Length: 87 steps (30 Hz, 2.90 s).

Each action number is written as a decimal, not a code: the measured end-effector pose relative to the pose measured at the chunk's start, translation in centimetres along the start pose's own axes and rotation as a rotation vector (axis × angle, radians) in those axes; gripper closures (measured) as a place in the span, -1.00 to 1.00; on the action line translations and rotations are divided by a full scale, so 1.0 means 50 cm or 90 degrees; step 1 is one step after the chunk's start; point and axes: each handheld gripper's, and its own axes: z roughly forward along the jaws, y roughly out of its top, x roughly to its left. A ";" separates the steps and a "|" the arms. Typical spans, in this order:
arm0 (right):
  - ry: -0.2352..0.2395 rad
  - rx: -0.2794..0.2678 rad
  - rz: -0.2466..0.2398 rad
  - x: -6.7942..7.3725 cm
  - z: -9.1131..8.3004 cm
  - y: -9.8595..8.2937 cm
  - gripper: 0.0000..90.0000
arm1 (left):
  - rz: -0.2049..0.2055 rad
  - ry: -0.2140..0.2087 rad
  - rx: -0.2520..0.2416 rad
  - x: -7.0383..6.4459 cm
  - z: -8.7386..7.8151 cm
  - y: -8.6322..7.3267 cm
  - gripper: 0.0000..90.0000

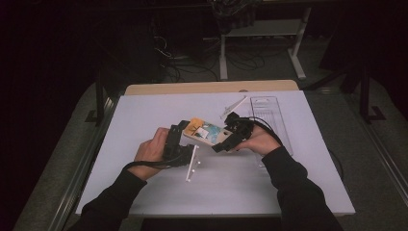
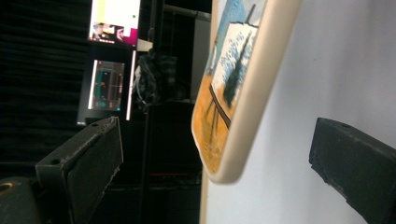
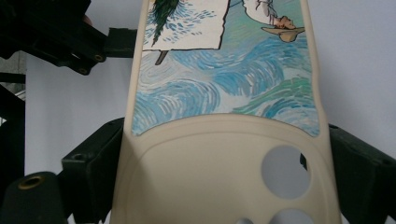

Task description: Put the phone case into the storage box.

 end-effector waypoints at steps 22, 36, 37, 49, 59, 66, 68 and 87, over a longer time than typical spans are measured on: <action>0.002 0.010 -0.014 0.012 0.012 0.002 -0.78 | 0.072 0.043 0.004 -0.033 -0.002 0.015 -0.62; 0.004 0.009 -0.012 0.015 0.013 0.004 -0.78 | 0.111 0.058 -0.010 -0.047 0.000 0.017 -0.31; 0.004 0.008 -0.012 0.015 0.013 0.004 -0.78 | 0.116 0.060 -0.008 -0.048 0.000 0.018 -0.31; 0.007 0.010 -0.017 0.015 0.017 0.004 -0.78 | 0.133 0.044 -0.021 -0.052 -0.001 0.022 0.08; 0.007 0.010 -0.021 0.017 0.015 0.005 -0.78 | 0.161 0.053 -0.022 -0.054 -0.003 0.025 0.28; 0.008 0.003 -0.020 0.017 0.011 0.005 -0.78 | 0.171 0.056 -0.018 -0.055 -0.003 0.026 0.37; 0.007 0.008 -0.020 0.019 0.012 0.005 -0.78 | 0.175 0.053 -0.017 -0.055 -0.004 0.027 0.38; 0.024 0.010 -0.023 0.023 0.023 0.009 -0.79 | 0.178 0.054 -0.020 -0.055 -0.009 0.028 0.74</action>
